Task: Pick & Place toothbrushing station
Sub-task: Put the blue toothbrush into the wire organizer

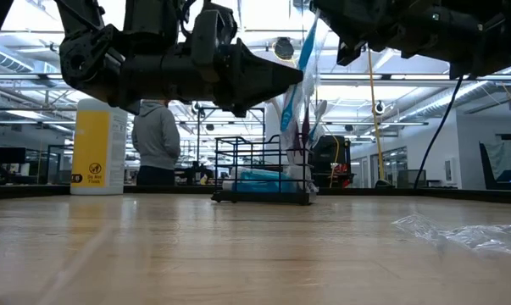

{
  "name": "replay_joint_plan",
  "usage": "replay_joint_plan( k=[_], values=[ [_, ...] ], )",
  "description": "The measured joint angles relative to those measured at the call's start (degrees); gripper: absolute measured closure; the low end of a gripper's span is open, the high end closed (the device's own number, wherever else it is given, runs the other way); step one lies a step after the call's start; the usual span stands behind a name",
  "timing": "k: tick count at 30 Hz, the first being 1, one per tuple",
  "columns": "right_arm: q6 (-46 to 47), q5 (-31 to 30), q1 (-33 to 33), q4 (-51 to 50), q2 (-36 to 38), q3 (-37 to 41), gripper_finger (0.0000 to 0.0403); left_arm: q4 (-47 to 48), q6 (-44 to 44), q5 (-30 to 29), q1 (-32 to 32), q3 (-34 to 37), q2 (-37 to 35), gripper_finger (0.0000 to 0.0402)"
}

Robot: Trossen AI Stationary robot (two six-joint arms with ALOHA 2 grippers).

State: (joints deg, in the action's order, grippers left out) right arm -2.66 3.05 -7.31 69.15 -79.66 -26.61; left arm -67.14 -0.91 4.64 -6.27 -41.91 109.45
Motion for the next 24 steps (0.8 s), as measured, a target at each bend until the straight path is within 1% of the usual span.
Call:
replay_joint_plan(
  k=[4, 11, 14, 17, 20, 24],
  values=[
    [0.1, 0.0, 0.0, 0.2, 0.0, 0.0, 0.0387, 0.4, -0.1, 2.3, 0.0, 0.0, 0.0, 0.0298],
    [0.3, 0.0, -0.2, -0.1, 0.0, 0.0, 0.0387, 0.9, -0.6, 5.0, 0.0, 0.1, -0.3, 0.0258],
    [-0.3, -1.6, -0.9, -0.4, 0.1, 0.0, 0.0387, 4.5, -1.6, 5.4, 0.4, 0.6, -2.8, 0.0244],
    [-1.1, -3.3, -1.6, -0.9, 0.1, 0.0, 0.0388, 9.9, -1.6, 5.6, 1.1, 1.9, -7.2, 0.0231],
    [-1.5, -4.1, -1.9, -1.4, 0.1, 0.0, 0.0388, 13.2, -2.0, 6.0, 1.2, 3.5, -11.6, 0.0223],
    [-1.5, -5.2, -1.9, -1.4, 0.1, 0.0, 0.0388, 13.9, -2.9, 5.9, 0.9, 7.0, -16.1, 0.0216]
  ],
)
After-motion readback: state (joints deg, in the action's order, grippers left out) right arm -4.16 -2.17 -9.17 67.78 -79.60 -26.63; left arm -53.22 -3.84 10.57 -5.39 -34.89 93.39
